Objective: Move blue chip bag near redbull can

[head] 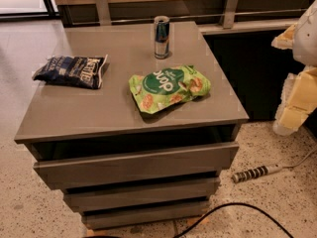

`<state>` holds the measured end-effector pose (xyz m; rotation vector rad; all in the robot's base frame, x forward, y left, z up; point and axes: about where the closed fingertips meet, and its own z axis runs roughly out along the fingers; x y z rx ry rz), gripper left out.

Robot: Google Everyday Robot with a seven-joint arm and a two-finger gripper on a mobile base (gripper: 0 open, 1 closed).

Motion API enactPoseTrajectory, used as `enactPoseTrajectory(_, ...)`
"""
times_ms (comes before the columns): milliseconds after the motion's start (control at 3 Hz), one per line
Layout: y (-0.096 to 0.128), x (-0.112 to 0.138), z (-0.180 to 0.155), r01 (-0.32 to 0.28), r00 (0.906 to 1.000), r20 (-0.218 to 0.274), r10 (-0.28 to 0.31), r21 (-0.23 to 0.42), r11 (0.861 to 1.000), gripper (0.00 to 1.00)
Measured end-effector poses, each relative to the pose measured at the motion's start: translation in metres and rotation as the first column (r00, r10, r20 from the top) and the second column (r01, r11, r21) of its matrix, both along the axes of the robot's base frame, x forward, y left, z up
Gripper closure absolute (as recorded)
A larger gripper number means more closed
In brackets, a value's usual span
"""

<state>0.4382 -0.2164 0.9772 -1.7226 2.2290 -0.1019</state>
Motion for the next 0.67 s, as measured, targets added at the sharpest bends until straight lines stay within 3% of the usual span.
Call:
enactPoseTrajectory(333, 0.001, 0.001, 0.001, 0.004, 1.0000, 0.005, -0.004, 0.013, 1.000, 0.00)
enactPoseTrajectory(667, 0.013, 0.018, 0.007, 0.059, 0.9971, 0.037, -0.067, 0.177, 0.982, 0.00)
